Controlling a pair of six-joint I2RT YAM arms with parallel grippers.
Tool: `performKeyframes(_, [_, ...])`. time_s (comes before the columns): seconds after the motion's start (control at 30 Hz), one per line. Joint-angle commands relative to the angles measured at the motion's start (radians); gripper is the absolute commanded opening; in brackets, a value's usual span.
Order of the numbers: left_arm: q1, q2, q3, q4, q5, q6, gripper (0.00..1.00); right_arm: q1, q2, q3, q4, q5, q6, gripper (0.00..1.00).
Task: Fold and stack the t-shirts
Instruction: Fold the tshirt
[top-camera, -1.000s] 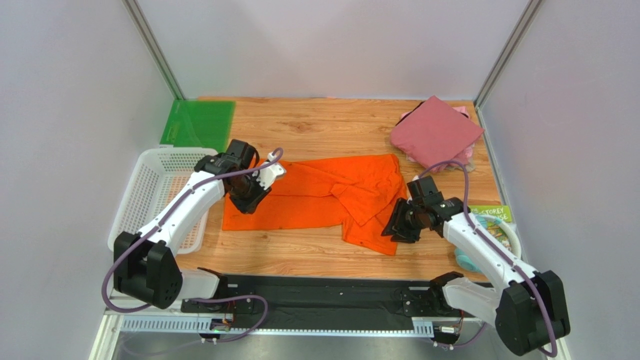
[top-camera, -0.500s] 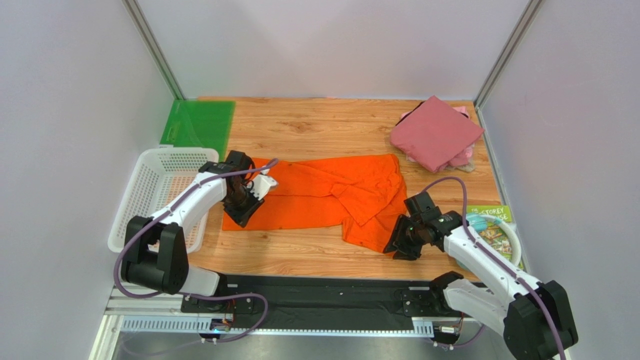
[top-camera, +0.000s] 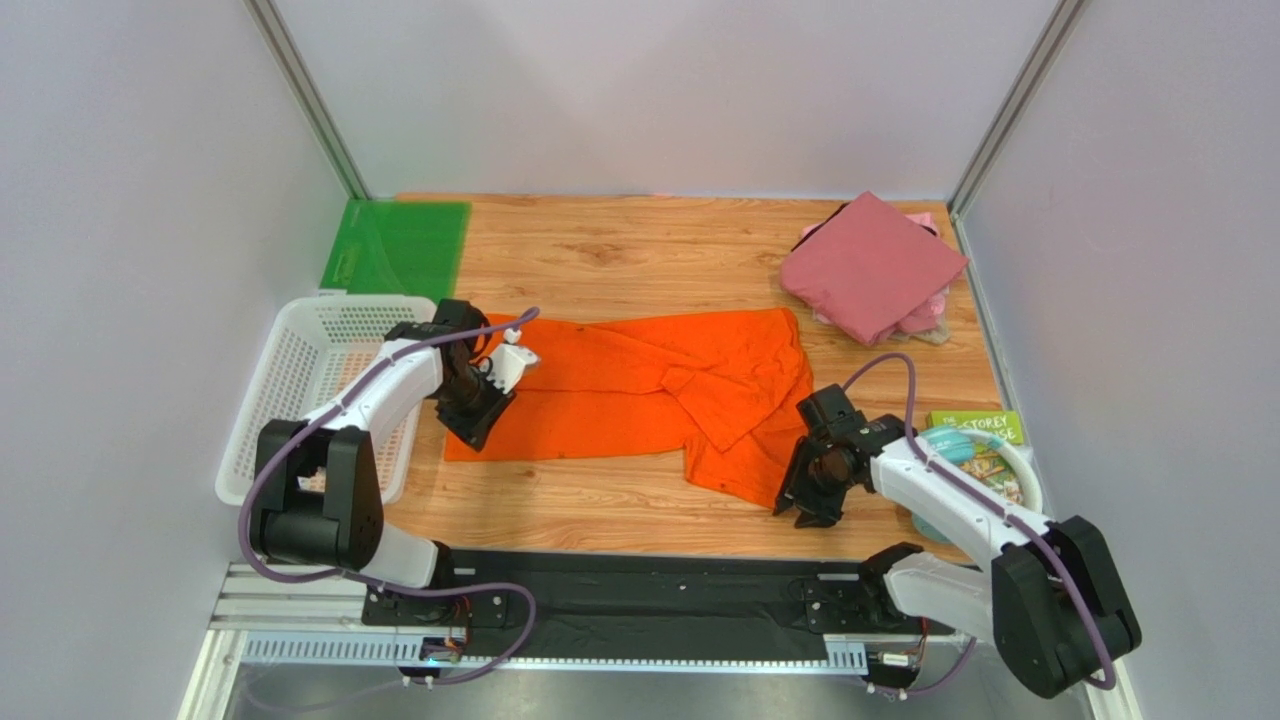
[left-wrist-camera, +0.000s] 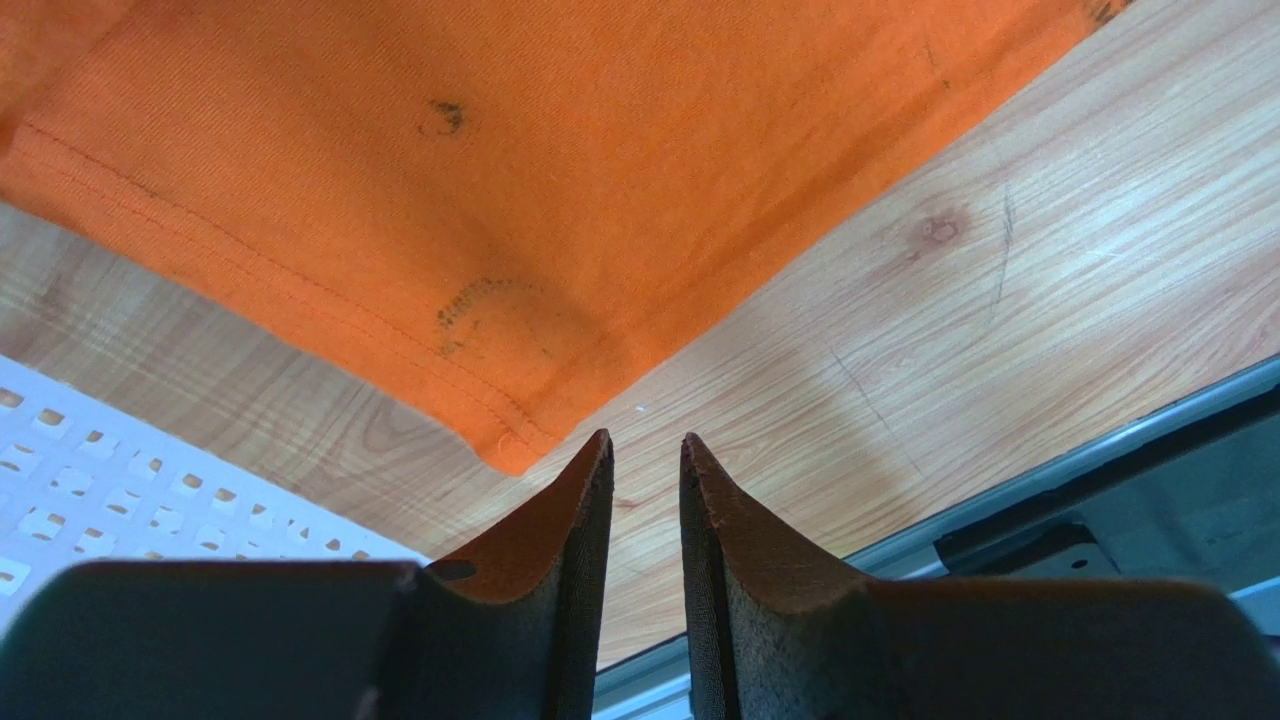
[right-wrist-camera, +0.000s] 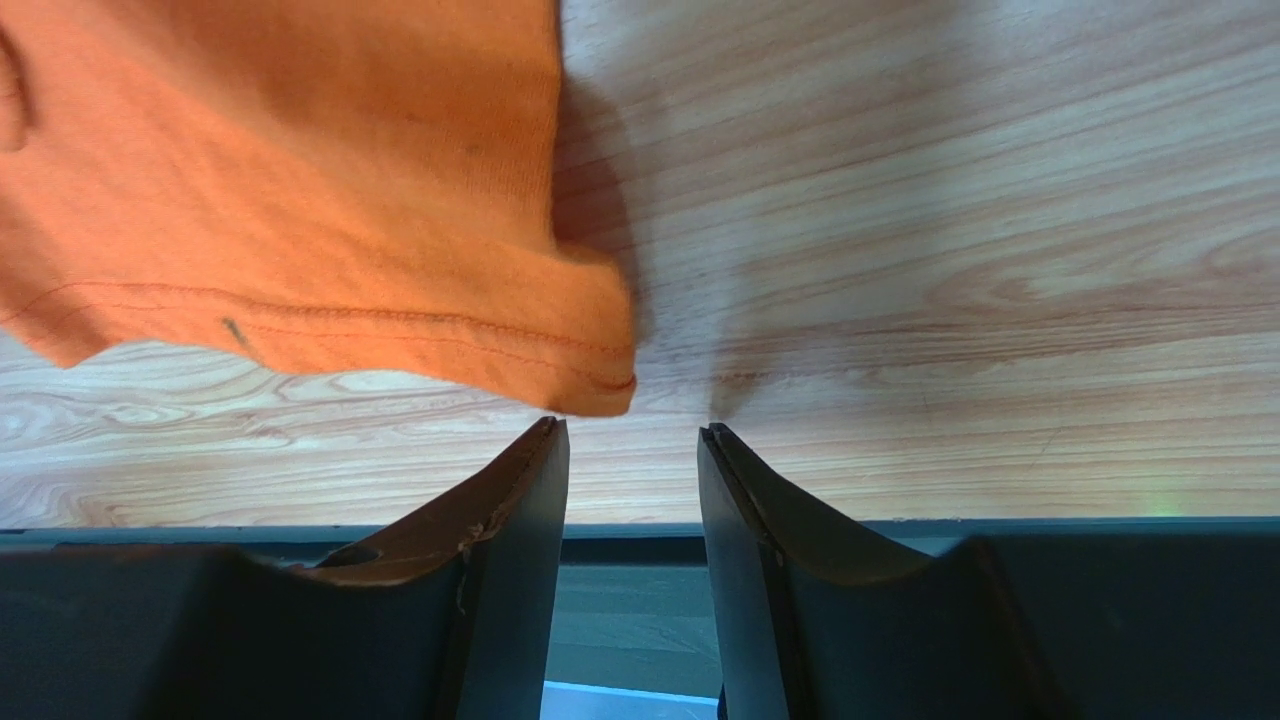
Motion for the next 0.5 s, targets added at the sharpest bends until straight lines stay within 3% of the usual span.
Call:
performKeyframes(0.0, [0.016, 0.014, 0.005, 0.016, 0.028, 0.029, 0.30, 0.005, 0.034, 0.045, 0.048, 0.034, -0.016, 0.43])
performKeyframes(0.47, [0.032, 0.007, -0.012, 0.011, 0.025, 0.047, 0.33, 0.002, 0.099, 0.113, 0.068, 0.060, -0.044, 0.41])
